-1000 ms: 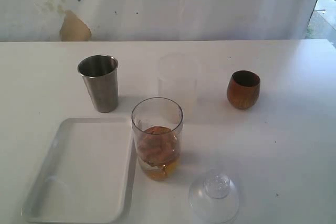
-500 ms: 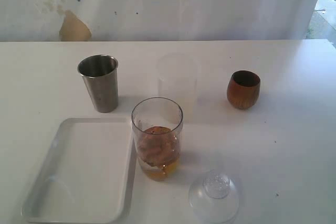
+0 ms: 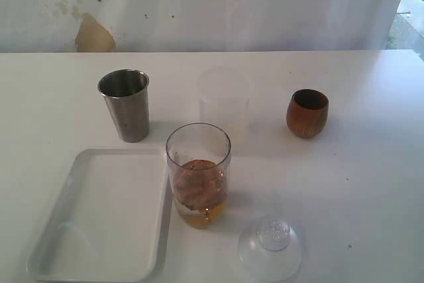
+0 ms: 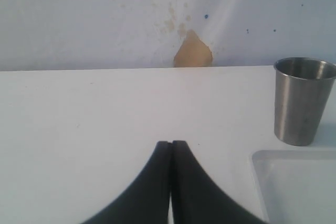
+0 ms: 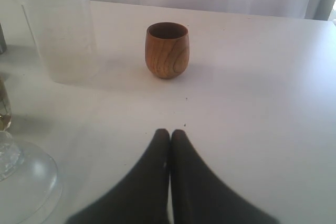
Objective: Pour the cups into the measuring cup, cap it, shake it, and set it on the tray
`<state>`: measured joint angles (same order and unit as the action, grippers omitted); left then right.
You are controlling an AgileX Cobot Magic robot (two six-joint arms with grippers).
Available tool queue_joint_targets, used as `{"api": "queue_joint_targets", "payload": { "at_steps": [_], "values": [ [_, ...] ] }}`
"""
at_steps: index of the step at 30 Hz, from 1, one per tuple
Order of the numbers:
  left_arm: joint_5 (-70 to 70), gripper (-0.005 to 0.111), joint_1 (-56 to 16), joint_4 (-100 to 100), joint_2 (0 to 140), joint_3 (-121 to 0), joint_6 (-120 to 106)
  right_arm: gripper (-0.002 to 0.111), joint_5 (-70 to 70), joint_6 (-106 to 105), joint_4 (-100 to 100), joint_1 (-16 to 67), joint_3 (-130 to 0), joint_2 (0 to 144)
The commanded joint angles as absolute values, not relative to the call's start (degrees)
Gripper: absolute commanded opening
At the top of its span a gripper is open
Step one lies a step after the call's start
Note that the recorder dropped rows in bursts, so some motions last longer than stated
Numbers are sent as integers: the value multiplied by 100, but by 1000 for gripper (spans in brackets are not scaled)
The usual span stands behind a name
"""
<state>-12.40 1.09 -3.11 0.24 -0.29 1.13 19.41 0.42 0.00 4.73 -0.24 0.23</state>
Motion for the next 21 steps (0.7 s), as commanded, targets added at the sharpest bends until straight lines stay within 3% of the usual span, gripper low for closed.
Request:
{"api": "queue_joint_targets", "payload": {
  "at_steps": [1,21],
  "values": [
    [-1158,0,130,-338,0,0,120,0,1929,40,0,445,0,0],
    [-1158,0,281,-338,0,0,120,0,1929,0,-34,445,0,0]
  ]
}}
